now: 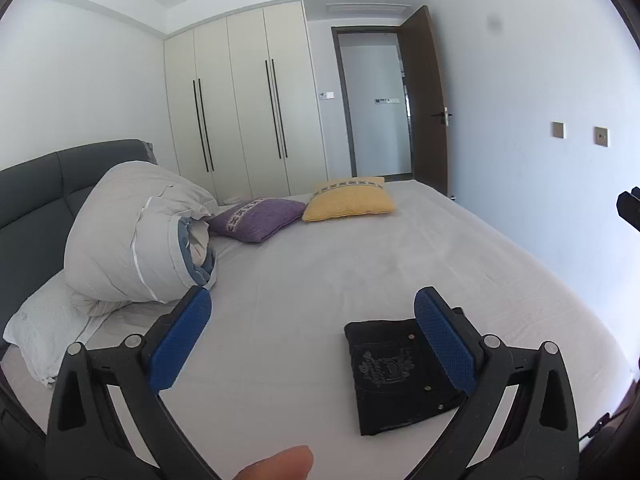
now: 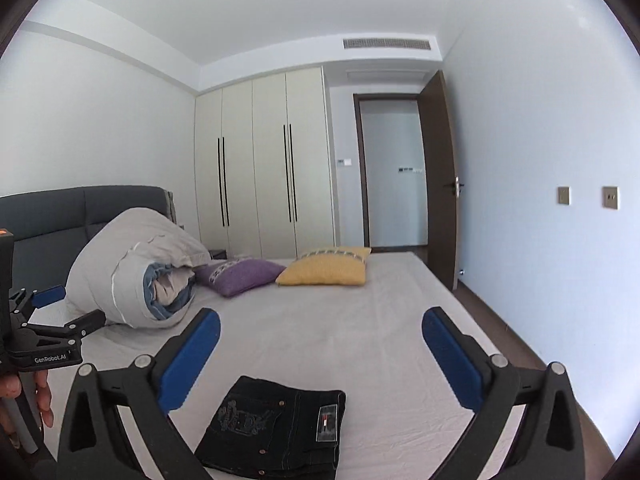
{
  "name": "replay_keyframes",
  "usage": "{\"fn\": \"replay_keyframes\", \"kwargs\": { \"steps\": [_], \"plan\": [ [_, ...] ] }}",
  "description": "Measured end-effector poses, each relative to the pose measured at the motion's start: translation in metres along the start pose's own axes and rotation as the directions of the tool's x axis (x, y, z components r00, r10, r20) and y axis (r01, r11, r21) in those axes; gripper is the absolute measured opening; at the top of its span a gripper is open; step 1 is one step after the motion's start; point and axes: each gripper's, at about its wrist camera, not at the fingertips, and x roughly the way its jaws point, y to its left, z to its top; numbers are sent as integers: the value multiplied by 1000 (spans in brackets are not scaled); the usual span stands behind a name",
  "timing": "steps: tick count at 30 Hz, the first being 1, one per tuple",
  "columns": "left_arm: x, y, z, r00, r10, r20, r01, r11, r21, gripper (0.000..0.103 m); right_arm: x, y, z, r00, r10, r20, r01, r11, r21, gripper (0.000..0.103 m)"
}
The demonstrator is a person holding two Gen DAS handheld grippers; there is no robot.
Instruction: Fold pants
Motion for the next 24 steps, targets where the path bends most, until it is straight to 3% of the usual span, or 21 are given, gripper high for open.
{"fn": "replay_keyframes", "kwargs": {
  "steps": [3, 5, 7, 9, 12, 18, 24],
  "plan": [
    [-30, 3, 9, 1000, -19, -23, 19, 1000, -13, 103, -44, 3, 25, 997, 27, 78, -29, 999, 28, 103],
    [-50, 11, 11, 996, -50, -68, 46, 997, -63, 103, -65, 8, 36, 995, 41, 87, -46, 997, 61, 103],
    [-60, 4, 8, 993, -37, -111, 31, 998, -52, 103, -77, 16, 42, 998, 34, 61, -38, 996, 77, 103],
    [-75, 3, 2, 990, -44, -131, 37, 997, -62, 103, -83, 21, 41, 1000, 7, 1, -7, 996, 84, 103],
    [-78, -1, -11, 973, -86, -214, 58, 989, -134, 103, -85, 21, 32, 992, -56, -111, 69, 991, 117, 103],
    [-72, -6, -47, 946, -50, -320, -3, 986, -165, 103, -67, 19, -8, 939, -57, -339, 130, 971, 199, 103],
    [-58, -14, -71, 926, -88, -366, 23, 984, -177, 103, -55, 37, -35, 896, -80, -436, 152, 979, 132, 103]
  ]
}}
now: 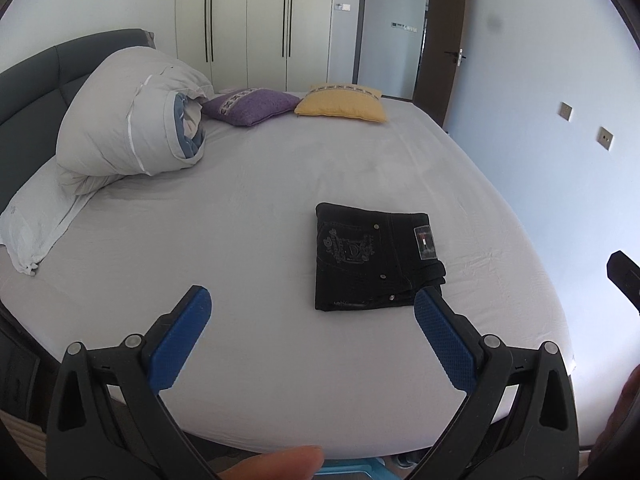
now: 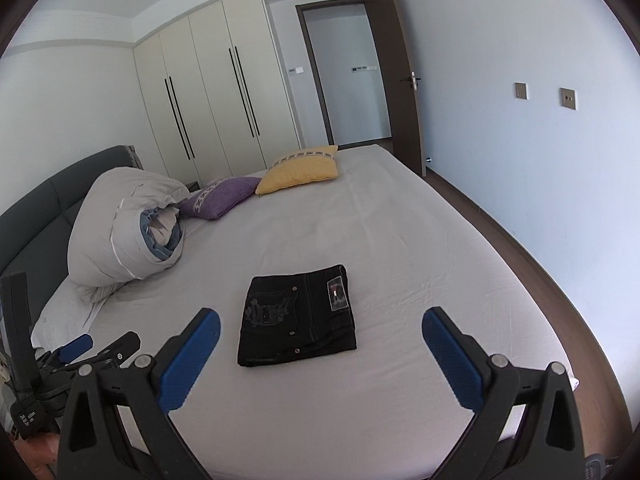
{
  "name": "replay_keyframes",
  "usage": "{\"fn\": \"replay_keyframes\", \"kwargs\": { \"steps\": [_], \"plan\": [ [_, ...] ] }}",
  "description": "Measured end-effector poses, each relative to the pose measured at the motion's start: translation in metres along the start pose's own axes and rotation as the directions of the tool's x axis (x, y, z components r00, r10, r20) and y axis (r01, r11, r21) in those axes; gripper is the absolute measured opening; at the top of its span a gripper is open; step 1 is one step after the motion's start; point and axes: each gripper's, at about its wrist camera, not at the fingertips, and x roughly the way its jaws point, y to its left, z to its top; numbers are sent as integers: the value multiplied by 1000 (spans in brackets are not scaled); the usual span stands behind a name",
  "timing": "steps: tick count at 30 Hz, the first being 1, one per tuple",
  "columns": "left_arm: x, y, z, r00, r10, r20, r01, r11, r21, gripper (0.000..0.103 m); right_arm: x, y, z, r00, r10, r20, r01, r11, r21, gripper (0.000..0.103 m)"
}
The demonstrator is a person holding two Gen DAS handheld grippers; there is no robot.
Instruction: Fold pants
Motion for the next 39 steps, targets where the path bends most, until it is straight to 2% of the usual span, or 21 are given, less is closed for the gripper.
{"fn": "replay_keyframes", "kwargs": {
  "steps": [8, 39],
  "plan": [
    [20, 5, -4, 999, -10, -37, 9, 1000, -9, 103, 10, 19, -8, 999, -22, -39, 18, 997, -80, 103],
    [54, 11, -20, 994, 2, -107, -3, 1000, -15, 103, 32, 25, -19, 993, 7, -121, -18, 996, -91, 103]
  ]
}}
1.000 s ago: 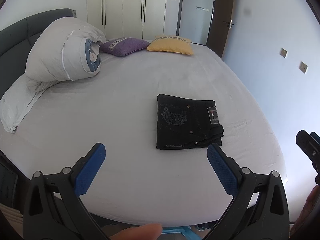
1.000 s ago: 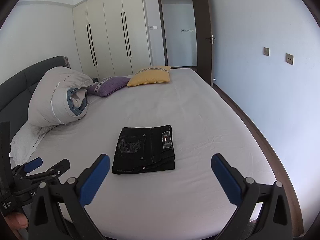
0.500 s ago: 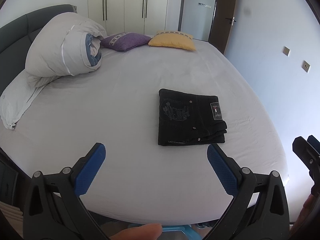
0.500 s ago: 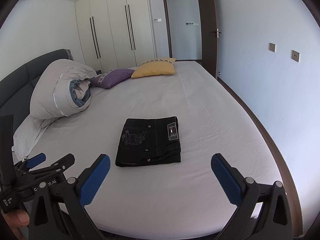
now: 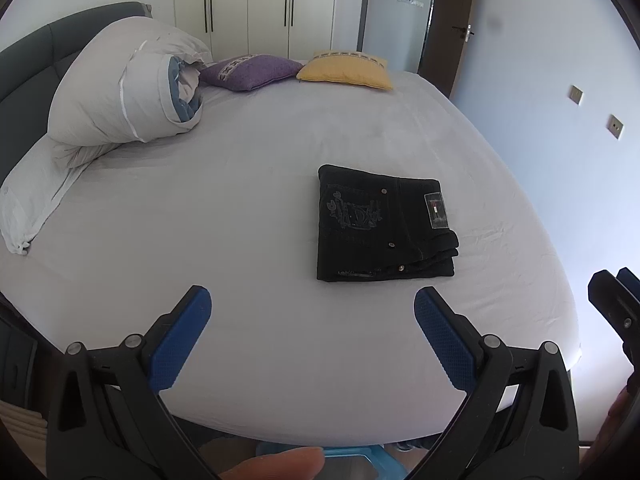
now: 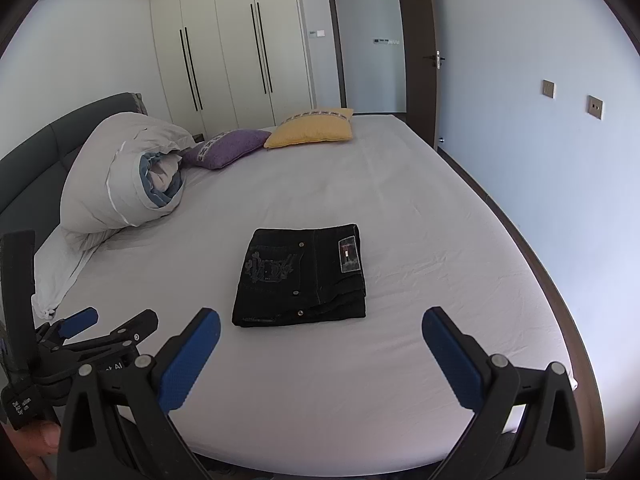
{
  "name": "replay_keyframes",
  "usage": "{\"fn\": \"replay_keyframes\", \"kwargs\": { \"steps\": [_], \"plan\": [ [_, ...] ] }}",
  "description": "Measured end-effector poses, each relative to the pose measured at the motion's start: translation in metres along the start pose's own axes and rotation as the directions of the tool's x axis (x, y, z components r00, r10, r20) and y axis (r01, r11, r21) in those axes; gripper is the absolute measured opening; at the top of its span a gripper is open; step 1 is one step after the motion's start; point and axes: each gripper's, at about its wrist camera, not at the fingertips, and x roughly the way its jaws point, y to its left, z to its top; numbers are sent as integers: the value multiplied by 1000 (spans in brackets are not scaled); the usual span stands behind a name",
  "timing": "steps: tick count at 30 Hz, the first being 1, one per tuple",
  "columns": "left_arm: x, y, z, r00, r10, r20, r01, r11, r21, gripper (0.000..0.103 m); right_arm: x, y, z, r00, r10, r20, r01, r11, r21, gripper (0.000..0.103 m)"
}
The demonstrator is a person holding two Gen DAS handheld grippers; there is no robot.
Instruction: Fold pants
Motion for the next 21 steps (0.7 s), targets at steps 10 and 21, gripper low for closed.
{"fn": "replay_keyframes", "kwargs": {
  "steps": [10, 21],
  "plan": [
    [6, 1, -3, 1000, 4, -12, -4, 1000, -6, 103, 4, 3, -5, 1000, 2, -10, -2, 1000, 1, 103],
    [9, 2, -5, 1000, 3, -15, -3, 1000, -4, 103, 4, 4, -5, 1000, 2, -13, -2, 1000, 2, 103]
  ]
}}
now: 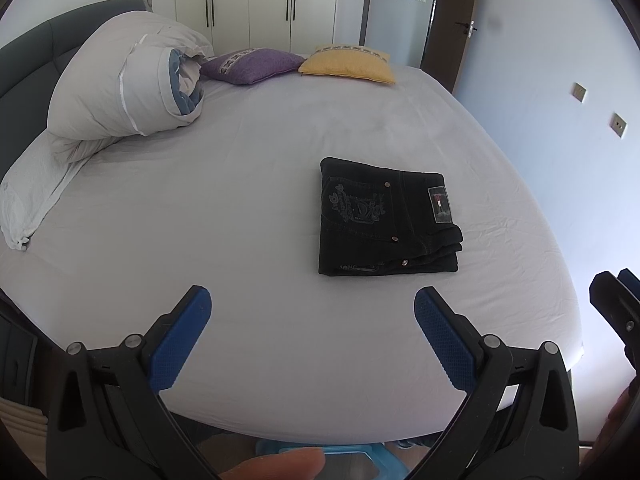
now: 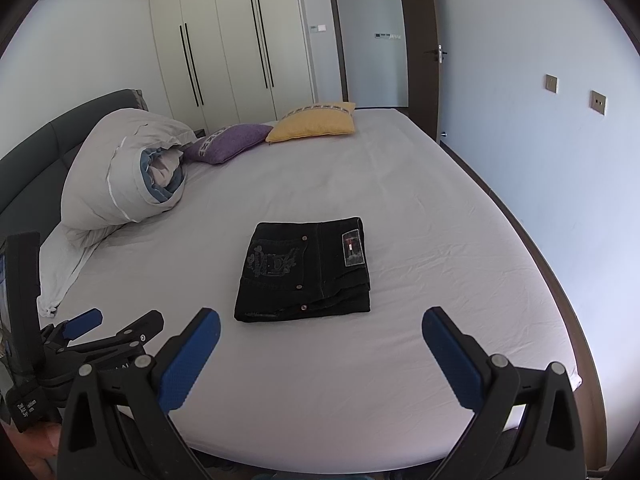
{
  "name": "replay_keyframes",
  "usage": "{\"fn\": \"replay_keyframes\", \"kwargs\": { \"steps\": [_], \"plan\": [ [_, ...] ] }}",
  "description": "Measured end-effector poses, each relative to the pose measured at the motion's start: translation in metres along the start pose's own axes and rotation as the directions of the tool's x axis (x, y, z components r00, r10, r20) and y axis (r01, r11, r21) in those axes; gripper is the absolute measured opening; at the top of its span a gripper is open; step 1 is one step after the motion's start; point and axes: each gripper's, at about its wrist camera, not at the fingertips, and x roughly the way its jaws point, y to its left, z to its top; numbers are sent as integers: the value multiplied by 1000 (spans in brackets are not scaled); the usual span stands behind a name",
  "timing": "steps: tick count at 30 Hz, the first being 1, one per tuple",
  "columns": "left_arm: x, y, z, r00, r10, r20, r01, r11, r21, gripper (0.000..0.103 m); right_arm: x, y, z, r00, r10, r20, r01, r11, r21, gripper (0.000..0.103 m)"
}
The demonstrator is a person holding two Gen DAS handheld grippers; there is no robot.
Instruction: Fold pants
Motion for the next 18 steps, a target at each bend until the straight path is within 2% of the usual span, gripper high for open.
{"fn": "replay_keyframes", "kwargs": {
  "steps": [18],
  "plan": [
    [0, -1, -2, 1000, 3, -2, -3, 1000, 0, 103, 1, 5, -5, 1000, 1, -4, -1, 1000, 0, 103]
  ]
}}
